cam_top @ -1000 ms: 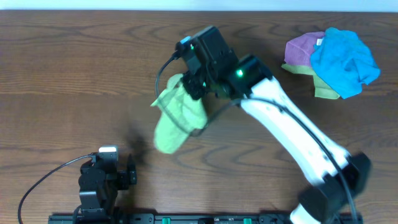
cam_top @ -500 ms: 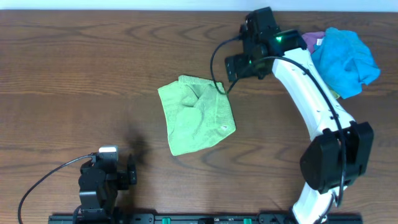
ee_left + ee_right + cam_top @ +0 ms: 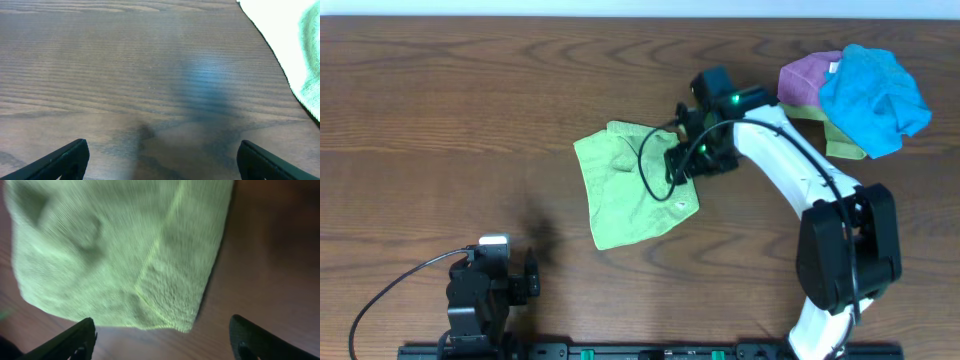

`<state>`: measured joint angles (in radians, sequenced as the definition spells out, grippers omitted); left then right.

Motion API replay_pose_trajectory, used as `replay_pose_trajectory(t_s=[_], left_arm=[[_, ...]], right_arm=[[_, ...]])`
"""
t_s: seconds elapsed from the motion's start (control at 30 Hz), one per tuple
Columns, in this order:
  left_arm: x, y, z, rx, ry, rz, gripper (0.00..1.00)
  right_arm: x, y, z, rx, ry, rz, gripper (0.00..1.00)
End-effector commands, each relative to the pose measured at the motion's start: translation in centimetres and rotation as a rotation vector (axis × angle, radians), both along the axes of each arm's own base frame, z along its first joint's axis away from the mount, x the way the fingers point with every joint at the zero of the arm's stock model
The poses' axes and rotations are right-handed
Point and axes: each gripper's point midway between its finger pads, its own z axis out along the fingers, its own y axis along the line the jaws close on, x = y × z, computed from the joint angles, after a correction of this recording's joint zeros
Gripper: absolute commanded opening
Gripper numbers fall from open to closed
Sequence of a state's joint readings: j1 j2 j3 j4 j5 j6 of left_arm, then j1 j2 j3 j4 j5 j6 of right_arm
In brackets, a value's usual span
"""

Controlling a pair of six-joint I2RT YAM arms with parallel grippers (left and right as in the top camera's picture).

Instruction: Fold the cloth

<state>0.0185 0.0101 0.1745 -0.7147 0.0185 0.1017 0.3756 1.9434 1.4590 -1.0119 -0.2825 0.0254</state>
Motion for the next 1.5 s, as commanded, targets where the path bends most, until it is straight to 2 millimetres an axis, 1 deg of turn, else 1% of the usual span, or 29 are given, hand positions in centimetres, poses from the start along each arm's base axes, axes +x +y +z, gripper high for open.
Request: replay_pose_trajectory(t_s=[0.0,0.13,0.27,0.47,0.57,0.67,0.8,0.9,1.0,1.13,1.23,1.3,1.43,1.47], left_arm=[[-0.2,0.1,-0.8,0.000,0.022,0.006,0.95],[-0.2,0.1,-0.8,0.000,0.022,0.006,0.95],[-0.2,0.1,-0.8,0.000,0.022,0.006,0.95],[-0.2,0.0,-0.8,-0.004,0.022,0.000,0.95],[-0.2,0.0,-0.8,-0.004,0.022,0.000,0.95],[-0.2,0.0,-0.8,-0.004,0.022,0.000,0.96],[-0.2,0.0,-0.8,-0.004,0.022,0.000,0.95],[-0.2,0.0,-0.8,-0.004,0.022,0.000,0.96],[-0.2,0.0,-0.8,-0.004,0.022,0.000,0.95],[-0.2,0.0,-0.8,-0.004,0.022,0.000,0.96],[-0.2,0.0,-0.8,-0.004,0.022,0.000,0.96],[-0.2,0.0,-0.8,-0.004,0.022,0.000,0.96],[-0.2,0.0,-0.8,-0.004,0.022,0.000,0.95],[-0.2,0.0,-0.8,-0.004,0.022,0.001,0.95]], right_arm=[[-1.3,0.4,-0.6,0.023,0.028,0.031,0.80],[-2.3,0.2,-1.6,0.021,0.054,0.033,0.76],[-2.7,0.6,-1.9,0.020,0.054,0.049,0.73],[-2.5,2.7,-1.9,0.035,0.005,0.105,0.70],[-2.5,3.3,-2.4,0.018,-0.011,0.127,0.70],[-2.5,3.2,-3.3,-0.023,-0.016,0.140,0.69],[-2.5,2.7,-5.1,-0.070,0.004,0.143,0.66],[-2.2,2.3,-5.7,-0.099,-0.003,0.135,0.64],[-1.9,2.4,-6.0,-0.104,-0.015,0.135,0.61],[-1.7,2.5,-6.4,-0.103,-0.017,0.134,0.53],[-1.5,2.6,-6.4,-0.099,-0.027,0.133,0.43],[-1.3,2.7,-6.4,-0.096,-0.034,0.133,0.39],[-1.3,2.7,-6.4,-0.096,-0.035,0.134,0.37],[-1.3,2.7,-6.4,-0.095,-0.035,0.134,0.35]])
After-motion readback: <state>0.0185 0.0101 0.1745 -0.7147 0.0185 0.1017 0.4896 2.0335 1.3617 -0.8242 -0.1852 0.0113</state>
